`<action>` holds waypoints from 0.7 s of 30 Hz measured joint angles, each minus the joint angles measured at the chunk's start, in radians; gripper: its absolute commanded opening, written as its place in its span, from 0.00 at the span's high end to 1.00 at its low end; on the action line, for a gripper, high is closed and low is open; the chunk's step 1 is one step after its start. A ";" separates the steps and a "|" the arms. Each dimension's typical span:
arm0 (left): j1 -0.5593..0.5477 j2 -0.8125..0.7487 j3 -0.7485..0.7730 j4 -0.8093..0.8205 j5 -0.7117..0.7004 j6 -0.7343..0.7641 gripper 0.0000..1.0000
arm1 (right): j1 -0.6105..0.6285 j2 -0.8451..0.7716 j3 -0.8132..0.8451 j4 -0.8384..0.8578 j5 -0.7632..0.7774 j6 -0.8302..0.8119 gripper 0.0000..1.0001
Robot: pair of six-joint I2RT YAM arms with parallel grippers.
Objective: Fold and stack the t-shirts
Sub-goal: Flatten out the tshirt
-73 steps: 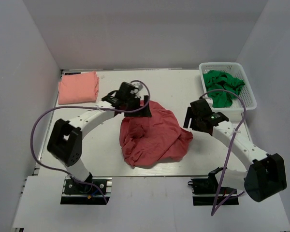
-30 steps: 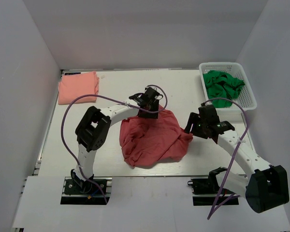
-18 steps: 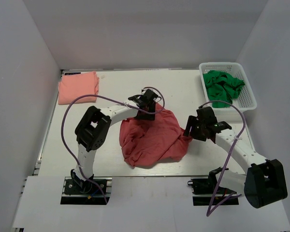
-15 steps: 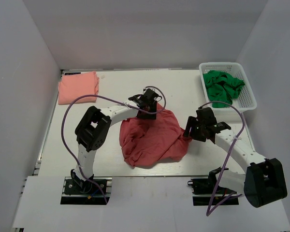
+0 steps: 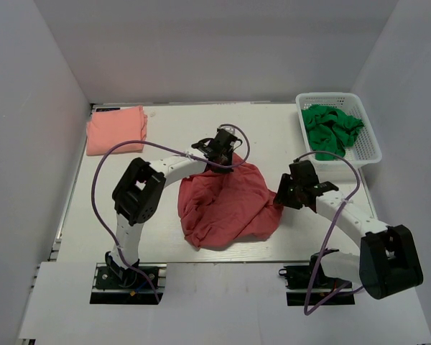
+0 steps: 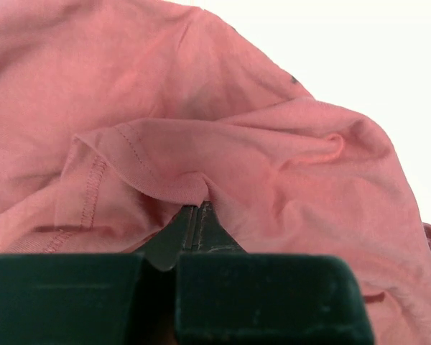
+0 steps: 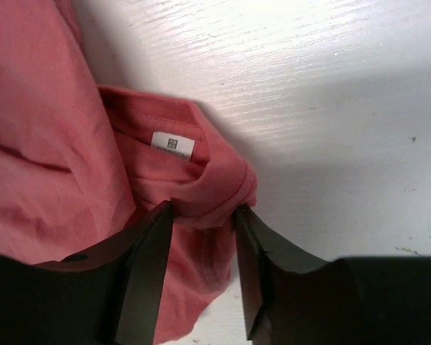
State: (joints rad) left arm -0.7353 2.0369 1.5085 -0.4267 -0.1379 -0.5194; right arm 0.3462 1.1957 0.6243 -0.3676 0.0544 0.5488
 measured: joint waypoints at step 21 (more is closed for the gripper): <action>0.040 -0.523 -0.007 0.026 -0.541 0.150 1.00 | -0.013 -0.167 0.349 -0.053 0.381 -0.021 1.00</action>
State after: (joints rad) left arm -0.6949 1.5135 1.5017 -0.4011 -0.6785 -0.3698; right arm 0.3328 1.0290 0.9733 -0.4206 0.4351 0.5282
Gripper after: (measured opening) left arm 0.025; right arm 0.035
